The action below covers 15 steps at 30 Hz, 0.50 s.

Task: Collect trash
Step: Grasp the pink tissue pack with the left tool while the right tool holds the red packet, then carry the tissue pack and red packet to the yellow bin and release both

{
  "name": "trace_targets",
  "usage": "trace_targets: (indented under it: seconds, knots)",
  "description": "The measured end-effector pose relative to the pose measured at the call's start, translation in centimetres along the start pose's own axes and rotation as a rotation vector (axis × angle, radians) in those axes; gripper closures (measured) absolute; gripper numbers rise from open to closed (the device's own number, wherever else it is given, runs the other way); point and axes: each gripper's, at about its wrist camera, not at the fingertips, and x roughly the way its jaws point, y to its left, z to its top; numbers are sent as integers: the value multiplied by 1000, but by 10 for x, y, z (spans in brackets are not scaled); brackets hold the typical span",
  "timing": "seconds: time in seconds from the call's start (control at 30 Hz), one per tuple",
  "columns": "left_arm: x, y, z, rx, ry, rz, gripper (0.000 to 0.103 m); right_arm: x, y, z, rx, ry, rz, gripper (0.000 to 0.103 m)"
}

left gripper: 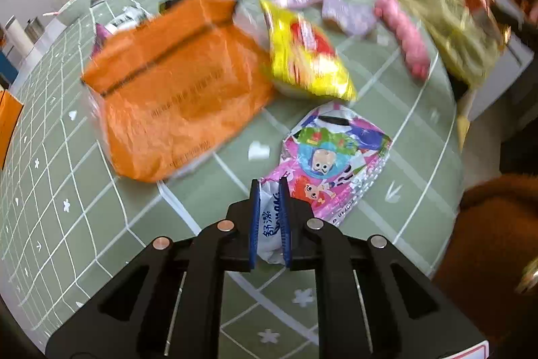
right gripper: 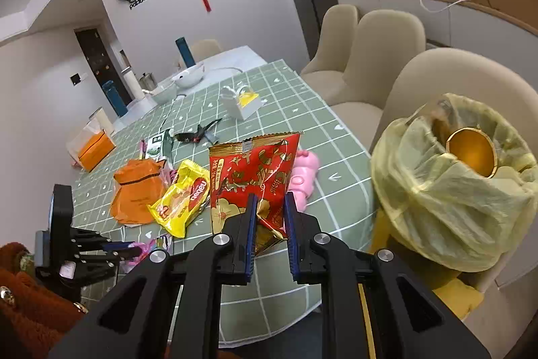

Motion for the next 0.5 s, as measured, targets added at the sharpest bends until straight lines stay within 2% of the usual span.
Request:
trace_targets:
  seconds: [0.13,0.3,0.5]
  knots:
    - [-42,-4,40,3,-131,-26,94,-12,-6,5,-4,-39,-24,87]
    - [-87,-29,95,99,-301,16,94,-25,-15,17,-14,-91,-41,87]
    - [-95,-66,150,131,-359,-15,93,-57,-27,36,-46,-162,-98,87]
